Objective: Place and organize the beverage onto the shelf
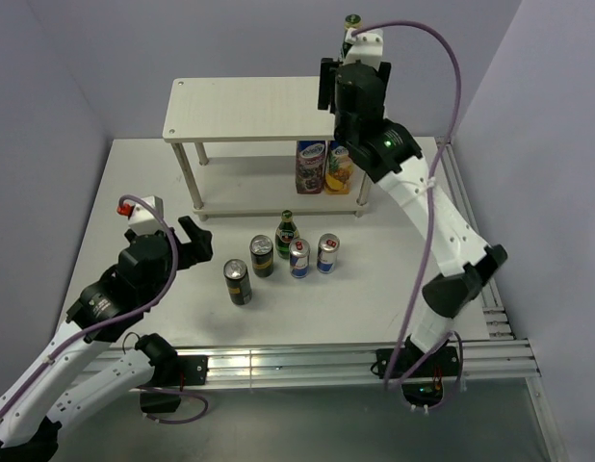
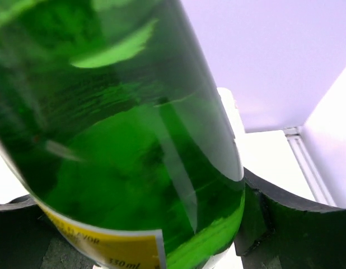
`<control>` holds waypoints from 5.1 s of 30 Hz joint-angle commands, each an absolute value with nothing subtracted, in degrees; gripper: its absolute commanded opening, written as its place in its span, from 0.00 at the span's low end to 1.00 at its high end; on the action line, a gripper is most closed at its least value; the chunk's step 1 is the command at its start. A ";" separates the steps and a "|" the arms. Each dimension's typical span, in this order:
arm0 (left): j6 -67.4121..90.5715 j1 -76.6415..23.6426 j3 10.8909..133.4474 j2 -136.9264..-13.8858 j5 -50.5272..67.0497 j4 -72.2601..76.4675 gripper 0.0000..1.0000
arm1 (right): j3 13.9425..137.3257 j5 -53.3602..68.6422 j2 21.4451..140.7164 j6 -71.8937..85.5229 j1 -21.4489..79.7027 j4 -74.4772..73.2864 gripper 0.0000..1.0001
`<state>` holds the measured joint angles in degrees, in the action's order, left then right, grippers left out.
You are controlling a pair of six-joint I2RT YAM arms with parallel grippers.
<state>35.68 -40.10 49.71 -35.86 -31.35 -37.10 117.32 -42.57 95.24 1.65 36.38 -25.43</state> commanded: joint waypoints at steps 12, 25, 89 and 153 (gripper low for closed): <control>33.93 -40.17 49.31 -36.30 -30.94 -34.63 0.94 | 121.74 -36.12 104.06 5.54 27.60 -16.79 0.00; 34.01 -40.17 49.31 -36.30 -31.20 -34.72 0.94 | 111.01 -36.83 102.40 8.96 26.46 -14.07 0.36; 34.10 -39.46 49.39 -37.88 -31.82 -34.98 0.94 | 57.22 -29.89 68.90 27.42 55.19 -8.09 1.00; 33.49 -39.38 49.13 -38.32 -29.79 -34.45 0.94 | 61.52 -41.22 83.77 18.02 52.73 10.99 0.00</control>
